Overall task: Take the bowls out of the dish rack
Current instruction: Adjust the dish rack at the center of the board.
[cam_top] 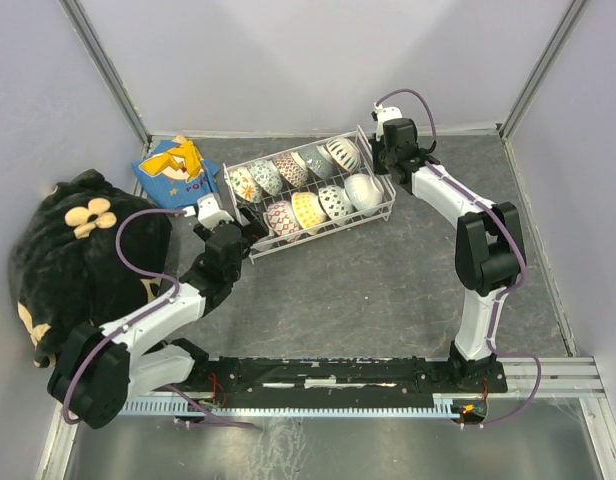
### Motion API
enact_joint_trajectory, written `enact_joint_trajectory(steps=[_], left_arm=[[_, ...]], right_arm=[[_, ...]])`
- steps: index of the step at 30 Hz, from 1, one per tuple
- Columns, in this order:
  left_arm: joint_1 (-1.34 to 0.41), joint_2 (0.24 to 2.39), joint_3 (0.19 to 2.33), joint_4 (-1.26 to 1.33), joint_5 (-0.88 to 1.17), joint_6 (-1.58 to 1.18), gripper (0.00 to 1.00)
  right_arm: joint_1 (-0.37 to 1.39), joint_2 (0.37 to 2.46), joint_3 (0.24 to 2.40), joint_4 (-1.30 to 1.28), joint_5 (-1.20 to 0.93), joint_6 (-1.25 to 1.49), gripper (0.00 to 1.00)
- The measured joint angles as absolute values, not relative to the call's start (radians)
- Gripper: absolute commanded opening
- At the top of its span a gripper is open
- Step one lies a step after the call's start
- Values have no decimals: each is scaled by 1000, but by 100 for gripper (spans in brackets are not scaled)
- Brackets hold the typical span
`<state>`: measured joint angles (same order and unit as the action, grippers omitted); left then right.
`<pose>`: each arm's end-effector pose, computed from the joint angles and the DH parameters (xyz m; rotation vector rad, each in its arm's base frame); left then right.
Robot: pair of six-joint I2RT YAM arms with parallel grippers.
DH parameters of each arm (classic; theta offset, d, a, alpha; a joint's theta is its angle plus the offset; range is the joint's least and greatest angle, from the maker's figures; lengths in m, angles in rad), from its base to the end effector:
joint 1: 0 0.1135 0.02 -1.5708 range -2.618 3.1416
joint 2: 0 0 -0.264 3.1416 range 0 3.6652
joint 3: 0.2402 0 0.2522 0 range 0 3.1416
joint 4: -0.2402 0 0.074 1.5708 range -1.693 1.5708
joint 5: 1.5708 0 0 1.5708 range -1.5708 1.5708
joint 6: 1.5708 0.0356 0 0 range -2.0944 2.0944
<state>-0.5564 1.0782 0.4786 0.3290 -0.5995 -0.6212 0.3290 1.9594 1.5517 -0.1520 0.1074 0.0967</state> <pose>0.2067 -0.1049 0.2298 -0.4690 1.7406 -0.2900 0.4379 0.1455 0.2577 -0.1838 2.1220 0.1371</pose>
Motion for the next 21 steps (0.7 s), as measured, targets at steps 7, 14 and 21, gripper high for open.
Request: enact_joint_trajectory(steps=[7,14,21], left_arm=[[-400,1174,550,337,-514,-611,99],[-255,1301,711,339,-398,-607,99],[-109,1457,851,356,-173,-609,99]], right_arm=[[333,1959,1552,-152,106,99,1],[333,1959,1552,-152,105,99,1],[333,1959,1552,-152,105,99,1]])
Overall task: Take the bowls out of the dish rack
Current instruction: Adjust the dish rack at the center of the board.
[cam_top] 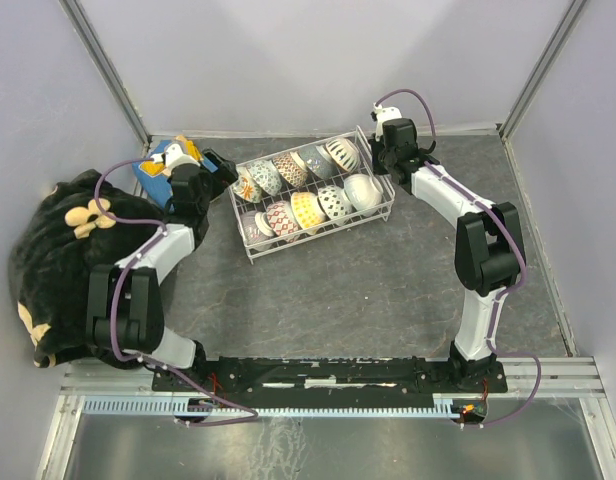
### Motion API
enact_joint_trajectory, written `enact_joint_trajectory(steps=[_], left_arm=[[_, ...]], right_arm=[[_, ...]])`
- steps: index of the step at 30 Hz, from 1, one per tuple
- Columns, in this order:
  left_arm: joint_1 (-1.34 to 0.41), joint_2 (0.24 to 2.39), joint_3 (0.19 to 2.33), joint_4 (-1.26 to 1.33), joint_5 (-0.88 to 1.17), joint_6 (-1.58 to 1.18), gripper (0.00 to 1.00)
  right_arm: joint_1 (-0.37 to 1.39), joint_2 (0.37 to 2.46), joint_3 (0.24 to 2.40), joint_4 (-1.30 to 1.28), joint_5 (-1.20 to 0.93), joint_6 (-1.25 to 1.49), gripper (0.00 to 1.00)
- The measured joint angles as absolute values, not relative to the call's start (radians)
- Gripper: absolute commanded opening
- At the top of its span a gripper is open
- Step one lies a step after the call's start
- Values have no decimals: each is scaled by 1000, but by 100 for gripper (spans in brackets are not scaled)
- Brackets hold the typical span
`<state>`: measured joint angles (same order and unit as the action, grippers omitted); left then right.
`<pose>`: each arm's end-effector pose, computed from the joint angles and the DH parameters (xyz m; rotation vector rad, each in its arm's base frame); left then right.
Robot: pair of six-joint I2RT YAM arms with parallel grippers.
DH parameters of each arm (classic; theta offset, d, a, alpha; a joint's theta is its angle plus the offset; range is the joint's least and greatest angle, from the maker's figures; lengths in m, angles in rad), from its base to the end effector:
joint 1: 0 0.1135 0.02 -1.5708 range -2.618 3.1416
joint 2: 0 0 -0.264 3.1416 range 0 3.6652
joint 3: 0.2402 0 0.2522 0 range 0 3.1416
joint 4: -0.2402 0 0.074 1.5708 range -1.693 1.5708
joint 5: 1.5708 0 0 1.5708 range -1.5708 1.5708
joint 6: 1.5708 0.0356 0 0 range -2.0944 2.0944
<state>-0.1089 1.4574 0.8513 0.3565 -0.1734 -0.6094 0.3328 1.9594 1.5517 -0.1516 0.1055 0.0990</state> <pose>0.3300 -0.0299 0.2586 -0.5718 1.7390 -0.3502 0.4373 0.1472 0.2577 -0.1865 2.1218 0.1428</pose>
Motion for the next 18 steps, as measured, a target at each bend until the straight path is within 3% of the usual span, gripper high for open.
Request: enact_joint_trajectory(steps=[11,18], left_arm=[[15,1763,1060,491,172,-624,99],[26,1862,1143,528,283,-625,99]], right_arm=[[333,1961,1552,-151,105,99,1],[333,1961,1552,-151,104,99,1]])
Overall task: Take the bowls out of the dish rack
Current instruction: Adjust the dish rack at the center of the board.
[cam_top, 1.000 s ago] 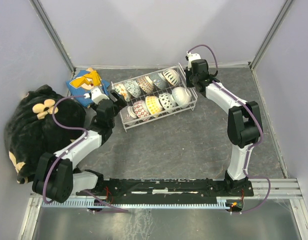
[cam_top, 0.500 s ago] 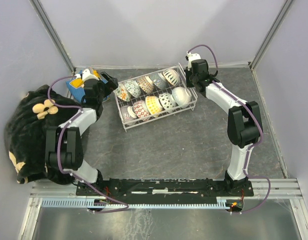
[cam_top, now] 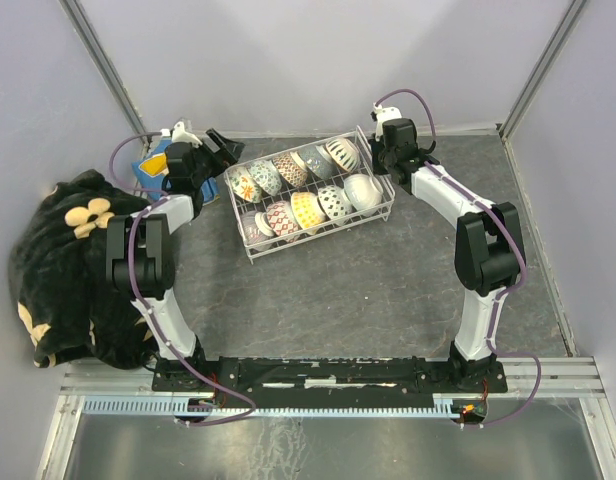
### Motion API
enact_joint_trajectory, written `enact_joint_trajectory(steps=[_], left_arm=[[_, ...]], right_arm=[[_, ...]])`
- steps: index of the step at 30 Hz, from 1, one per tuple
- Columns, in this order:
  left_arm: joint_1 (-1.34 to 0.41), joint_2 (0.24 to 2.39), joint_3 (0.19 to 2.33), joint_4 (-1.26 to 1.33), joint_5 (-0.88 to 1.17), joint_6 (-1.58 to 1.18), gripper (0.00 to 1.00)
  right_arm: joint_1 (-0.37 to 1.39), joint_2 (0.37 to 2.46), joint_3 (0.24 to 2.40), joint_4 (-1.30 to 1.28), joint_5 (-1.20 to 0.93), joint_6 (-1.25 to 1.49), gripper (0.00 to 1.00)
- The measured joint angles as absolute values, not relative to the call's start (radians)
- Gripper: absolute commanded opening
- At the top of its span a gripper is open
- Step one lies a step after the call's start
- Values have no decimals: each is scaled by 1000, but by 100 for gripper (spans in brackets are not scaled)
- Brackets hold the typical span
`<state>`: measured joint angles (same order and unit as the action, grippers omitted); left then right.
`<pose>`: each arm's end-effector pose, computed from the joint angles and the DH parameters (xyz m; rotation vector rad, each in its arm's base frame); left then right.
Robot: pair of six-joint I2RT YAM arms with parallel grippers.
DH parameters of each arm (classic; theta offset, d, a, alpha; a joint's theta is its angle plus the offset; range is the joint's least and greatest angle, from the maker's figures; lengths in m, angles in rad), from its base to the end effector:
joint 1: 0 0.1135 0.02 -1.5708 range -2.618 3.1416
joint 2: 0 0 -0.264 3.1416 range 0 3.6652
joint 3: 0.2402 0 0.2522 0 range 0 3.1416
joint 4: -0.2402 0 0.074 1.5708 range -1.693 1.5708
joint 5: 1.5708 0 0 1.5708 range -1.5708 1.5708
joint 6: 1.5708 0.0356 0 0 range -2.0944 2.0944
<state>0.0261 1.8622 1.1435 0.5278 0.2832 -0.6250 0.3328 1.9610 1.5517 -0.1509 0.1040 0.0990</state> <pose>0.4261 0.0012 0.2297 -0.3734 1.7656 -0.6804 0.4376 0.1473 0.2571 -0.1875 2.1227 0.1441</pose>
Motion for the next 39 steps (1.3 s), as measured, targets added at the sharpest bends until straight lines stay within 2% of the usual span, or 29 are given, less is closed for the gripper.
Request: enact_joint_trajectory(steps=[6,17,28,32,39], left_arm=[[26,1909,1208,562,364,-625,99],[34,1926,1203,605,456,-625,100],[46,1871,1041,810,470,-625,99],[33,1792,950,828,509,-625,99],[1,1766,918,851,522,-625,99]], right_arm=[[333,1963,1554,-152,104,99,1],[333,1964,1558,-159,104,99,1],[333,1967,1565,-168,104,90,1],[333,1969,1571,-174,103,88,1],[332,1974,1581,-186,100,86,1]])
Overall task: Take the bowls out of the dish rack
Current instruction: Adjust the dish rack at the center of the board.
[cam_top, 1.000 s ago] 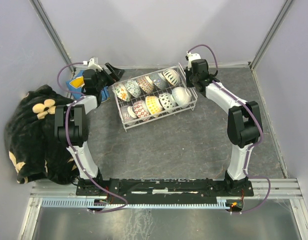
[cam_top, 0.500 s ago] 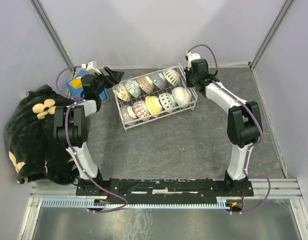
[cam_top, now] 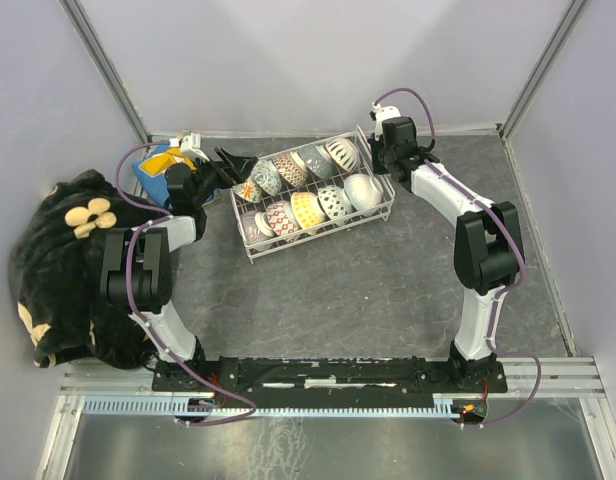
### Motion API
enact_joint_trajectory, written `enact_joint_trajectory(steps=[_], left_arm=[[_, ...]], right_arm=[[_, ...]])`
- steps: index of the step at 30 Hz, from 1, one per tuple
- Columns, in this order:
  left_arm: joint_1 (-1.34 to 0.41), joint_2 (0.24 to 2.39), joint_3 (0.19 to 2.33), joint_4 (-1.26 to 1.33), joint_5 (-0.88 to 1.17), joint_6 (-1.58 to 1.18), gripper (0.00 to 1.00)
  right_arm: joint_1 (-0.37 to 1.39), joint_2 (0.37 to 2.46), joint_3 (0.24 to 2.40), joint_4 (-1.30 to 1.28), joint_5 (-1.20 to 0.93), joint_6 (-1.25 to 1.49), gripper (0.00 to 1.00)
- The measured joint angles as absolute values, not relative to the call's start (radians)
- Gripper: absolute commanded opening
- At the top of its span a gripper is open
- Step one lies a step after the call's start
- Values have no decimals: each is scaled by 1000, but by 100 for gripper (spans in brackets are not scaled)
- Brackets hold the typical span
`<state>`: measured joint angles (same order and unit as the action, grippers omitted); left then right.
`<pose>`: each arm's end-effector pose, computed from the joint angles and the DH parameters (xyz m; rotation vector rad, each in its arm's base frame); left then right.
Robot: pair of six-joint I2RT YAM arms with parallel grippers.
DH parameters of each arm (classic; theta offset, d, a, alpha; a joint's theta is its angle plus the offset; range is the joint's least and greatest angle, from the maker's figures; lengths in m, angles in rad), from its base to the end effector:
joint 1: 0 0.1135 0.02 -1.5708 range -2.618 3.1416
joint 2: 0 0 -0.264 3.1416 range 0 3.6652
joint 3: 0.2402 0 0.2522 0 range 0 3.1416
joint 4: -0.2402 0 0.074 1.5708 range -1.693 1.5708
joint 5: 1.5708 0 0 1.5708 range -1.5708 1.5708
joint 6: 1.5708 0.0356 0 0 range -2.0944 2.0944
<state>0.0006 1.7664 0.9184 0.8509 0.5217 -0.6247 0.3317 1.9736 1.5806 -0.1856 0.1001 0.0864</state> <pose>0.3832 -0.0175 0.2287 -0.0837 1.6383 -0.8905 0.4402 0.1479 0.2581 -0.2050 2.1394 0.1360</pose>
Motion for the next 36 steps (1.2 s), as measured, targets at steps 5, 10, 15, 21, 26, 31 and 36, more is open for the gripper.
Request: enact_joint_trajectory(steps=[5,10,15,21,26,31,36], left_arm=[[-4,1752,909,842,488,-625,99],[-9,1723,903,784,382,-625,99],[-9,1678,889,716,247,-638,98],[-6,1647,888,605,151,-660,90],[-6,1601,853,547,118,-663,80],[-6,1583,841,529,109,-666,65],[0,1584,842,526,118,-670,57]], right_arm=[[331,1974,1581,-186,95,87,1],[328,1974,1581,-186,87,88,1],[327,1974,1581,-186,83,88,1],[326,1974,1581,-186,82,89,1],[326,1973,1581,-186,81,89,1],[326,1973,1581,-186,80,89,1],[325,1973,1581,-186,78,90,1]])
